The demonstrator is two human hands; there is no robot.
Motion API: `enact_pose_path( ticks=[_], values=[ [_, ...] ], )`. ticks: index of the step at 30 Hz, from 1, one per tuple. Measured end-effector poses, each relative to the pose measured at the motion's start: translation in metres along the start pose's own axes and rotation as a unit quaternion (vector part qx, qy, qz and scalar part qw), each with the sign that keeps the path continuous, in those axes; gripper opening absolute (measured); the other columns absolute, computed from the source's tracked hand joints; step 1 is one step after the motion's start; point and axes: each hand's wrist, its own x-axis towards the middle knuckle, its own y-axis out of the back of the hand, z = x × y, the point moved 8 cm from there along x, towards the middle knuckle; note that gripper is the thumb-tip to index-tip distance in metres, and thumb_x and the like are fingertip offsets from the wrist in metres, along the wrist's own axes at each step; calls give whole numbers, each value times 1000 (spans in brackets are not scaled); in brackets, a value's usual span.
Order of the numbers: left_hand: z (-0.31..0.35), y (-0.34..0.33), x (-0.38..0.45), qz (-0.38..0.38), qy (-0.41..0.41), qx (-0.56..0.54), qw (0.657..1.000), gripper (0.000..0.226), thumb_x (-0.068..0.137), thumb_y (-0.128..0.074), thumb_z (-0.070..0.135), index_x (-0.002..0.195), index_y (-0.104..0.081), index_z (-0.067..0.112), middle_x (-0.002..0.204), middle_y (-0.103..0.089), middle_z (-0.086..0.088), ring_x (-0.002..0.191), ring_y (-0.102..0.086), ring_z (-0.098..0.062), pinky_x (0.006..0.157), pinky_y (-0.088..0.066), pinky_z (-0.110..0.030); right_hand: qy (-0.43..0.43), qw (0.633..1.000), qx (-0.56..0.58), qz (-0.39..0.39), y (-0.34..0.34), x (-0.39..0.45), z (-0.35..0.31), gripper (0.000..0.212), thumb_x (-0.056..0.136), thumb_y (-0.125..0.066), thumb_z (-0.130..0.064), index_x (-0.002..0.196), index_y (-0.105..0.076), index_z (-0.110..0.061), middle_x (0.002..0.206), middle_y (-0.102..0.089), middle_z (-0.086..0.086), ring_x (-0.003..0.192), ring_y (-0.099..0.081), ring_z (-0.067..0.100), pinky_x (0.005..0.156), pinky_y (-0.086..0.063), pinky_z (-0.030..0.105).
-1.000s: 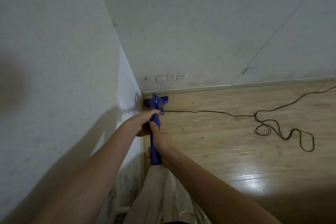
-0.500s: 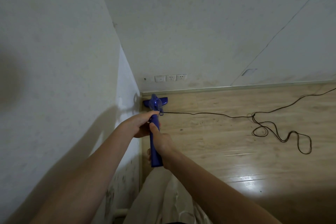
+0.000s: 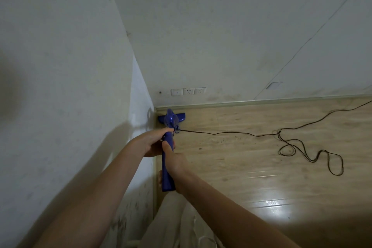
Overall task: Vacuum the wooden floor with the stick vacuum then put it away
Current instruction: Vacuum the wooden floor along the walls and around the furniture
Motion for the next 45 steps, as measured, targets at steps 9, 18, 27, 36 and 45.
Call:
enact_pose_path(
  ticks=[9,18,27,36,45],
  values=[
    [8,-3,3,-2,-42,-49,998,35,88,-65,27,108,-47,4,66,-58,-11,54,-58,-20,65,-52,-32,2,998,-56,-17,1,5,-11,52,99,-39,-56,116,-44,-8,77,-52,7,60,-52,14,48,-44,23],
    [-1,-65,22,-3,-40,-95,995,24,93,-60,22,93,-54,-1,71,-58,-14,69,-58,-24,67,-50,-34,15,980,-199,21,80,-4,-22,51,98,-39,-57,80,-45,-10,70,-53,8,54,-51,17,49,-45,27],
    [22,-130,45,-18,-50,-126,991,30,97,-55,27,95,-54,-3,93,-61,-15,85,-61,-24,84,-47,-30,35,943,-330,30,155,2,-70,54,97,-39,-59,78,-44,-9,64,-53,9,46,-49,19,43,-42,23],
    [66,-224,79,-10,-86,-200,976,35,101,-45,24,122,-50,-2,98,-61,-17,83,-62,-24,55,-58,-33,78,877,-474,-9,265,32,-151,55,97,-43,-58,73,-44,-8,60,-52,11,37,-47,19,40,-39,20],
    [88,-346,111,34,-136,-328,934,25,102,-42,18,119,-45,0,93,-58,-15,82,-59,-26,73,-49,-34,129,779,-609,-74,382,82,-196,59,95,-41,-61,80,-49,-5,62,-58,12,43,-51,21,47,-43,25]
  ],
)
